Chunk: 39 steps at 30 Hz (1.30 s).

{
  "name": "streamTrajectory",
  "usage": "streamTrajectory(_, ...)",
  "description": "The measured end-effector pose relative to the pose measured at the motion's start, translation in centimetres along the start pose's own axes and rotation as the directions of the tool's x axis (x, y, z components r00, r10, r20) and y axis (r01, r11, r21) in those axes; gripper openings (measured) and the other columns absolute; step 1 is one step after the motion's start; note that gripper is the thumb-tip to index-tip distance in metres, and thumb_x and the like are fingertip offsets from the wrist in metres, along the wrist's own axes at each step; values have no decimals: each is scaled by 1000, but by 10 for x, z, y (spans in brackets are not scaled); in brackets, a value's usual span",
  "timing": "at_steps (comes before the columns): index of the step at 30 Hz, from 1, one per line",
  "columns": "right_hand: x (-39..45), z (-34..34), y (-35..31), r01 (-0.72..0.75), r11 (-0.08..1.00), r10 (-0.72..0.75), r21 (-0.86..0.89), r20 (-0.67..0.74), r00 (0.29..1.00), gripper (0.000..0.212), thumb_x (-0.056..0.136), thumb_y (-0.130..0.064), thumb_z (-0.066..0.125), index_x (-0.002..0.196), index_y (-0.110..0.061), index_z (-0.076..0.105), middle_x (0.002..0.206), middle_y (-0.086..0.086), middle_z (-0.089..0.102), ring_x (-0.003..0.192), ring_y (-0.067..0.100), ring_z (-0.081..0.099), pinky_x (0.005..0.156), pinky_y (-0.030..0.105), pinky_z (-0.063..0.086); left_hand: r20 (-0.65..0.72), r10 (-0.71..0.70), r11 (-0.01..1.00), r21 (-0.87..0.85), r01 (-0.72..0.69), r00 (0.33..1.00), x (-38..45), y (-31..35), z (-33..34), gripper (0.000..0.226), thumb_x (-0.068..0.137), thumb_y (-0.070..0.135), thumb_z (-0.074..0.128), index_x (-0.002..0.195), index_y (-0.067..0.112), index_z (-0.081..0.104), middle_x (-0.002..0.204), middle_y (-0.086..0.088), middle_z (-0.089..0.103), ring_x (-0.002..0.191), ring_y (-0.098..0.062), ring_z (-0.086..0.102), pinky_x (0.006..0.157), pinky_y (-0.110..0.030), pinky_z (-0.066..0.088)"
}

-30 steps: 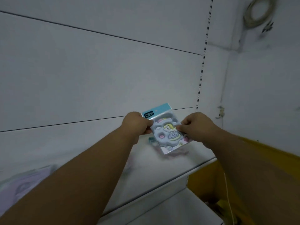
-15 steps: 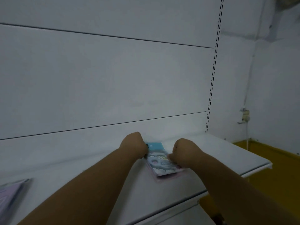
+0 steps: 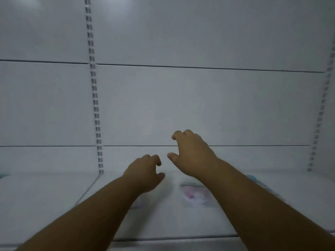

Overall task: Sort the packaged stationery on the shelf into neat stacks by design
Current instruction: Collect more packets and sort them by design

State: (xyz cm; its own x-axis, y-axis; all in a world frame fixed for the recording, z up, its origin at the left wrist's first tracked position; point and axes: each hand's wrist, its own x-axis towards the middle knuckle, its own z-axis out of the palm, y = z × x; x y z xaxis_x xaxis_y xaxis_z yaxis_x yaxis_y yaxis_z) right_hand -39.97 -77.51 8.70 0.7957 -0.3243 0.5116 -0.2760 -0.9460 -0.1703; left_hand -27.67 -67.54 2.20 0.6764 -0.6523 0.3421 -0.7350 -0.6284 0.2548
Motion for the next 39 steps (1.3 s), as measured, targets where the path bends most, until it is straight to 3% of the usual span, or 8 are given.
streamTrajectory(9, -14, 70, -292, 209, 966, -214, 154, 13, 977, 51, 87, -46, 55, 131, -22, 44, 128, 8, 49, 116, 28, 48, 93, 43, 47, -129, -200, 955, 196, 222, 971, -185, -262, -118, 42, 88, 51, 58, 124, 30, 54, 123, 3, 58, 104, -17, 59, 90, -35, 51)
streamTrajectory(16, 6, 104, -428, 238, 948, -256, 211, 59, 965, 52, 87, -47, 55, 132, -24, 44, 128, 8, 49, 116, 29, 49, 91, 42, 48, -137, -315, 915, 219, 339, 939, -230, -382, -166, 41, 89, 51, 55, 124, 29, 55, 128, 3, 58, 114, -18, 56, 95, -37, 48)
streamTrajectory(27, 83, 175, -488, 205, 962, -232, 180, 144, 962, 48, 88, -46, 54, 130, -23, 47, 127, 7, 49, 115, 28, 49, 92, 40, 46, -186, -459, 843, 216, 492, 868, -156, -505, -161, 46, 94, 53, 42, 120, 19, 57, 120, -6, 63, 108, -25, 59, 90, -35, 48)
streamTrajectory(32, 102, 191, -491, 126, 979, -154, 161, 177, 972, 47, 87, -47, 55, 128, -23, 49, 126, 6, 50, 115, 27, 51, 91, 40, 47, -88, -514, 775, 378, 506, 853, -117, -526, -150, 51, 88, 59, 41, 113, 22, 66, 115, 1, 68, 106, -20, 63, 84, -29, 44)
streamTrajectory(34, 103, 195, -490, 91, 983, -117, 158, 166, 979, 47, 87, -48, 55, 127, -24, 50, 126, 5, 51, 114, 27, 52, 91, 39, 47, -32, -527, 766, 416, 490, 850, -107, -530, -144, 53, 84, 61, 45, 114, 24, 67, 114, 4, 68, 108, -18, 63, 88, -29, 45)
streamTrajectory(36, 101, 200, -490, 56, 986, -80, 159, 151, 985, 47, 87, -47, 55, 127, -23, 51, 127, 5, 51, 113, 26, 52, 92, 40, 48, 20, -554, 757, 428, 493, 832, -99, -528, -144, 55, 81, 58, 50, 122, 23, 63, 123, 2, 65, 116, -21, 60, 97, -35, 45)
streamTrajectory(39, 99, 207, -490, 16, 989, -40, 146, 160, 986, 46, 88, -47, 55, 126, -23, 51, 127, 5, 51, 113, 26, 52, 93, 40, 47, 76, -608, 755, 365, 545, 790, -89, -528, -150, 67, 72, 58, 61, 126, 21, 57, 124, -2, 63, 117, -26, 58, 97, -38, 45)
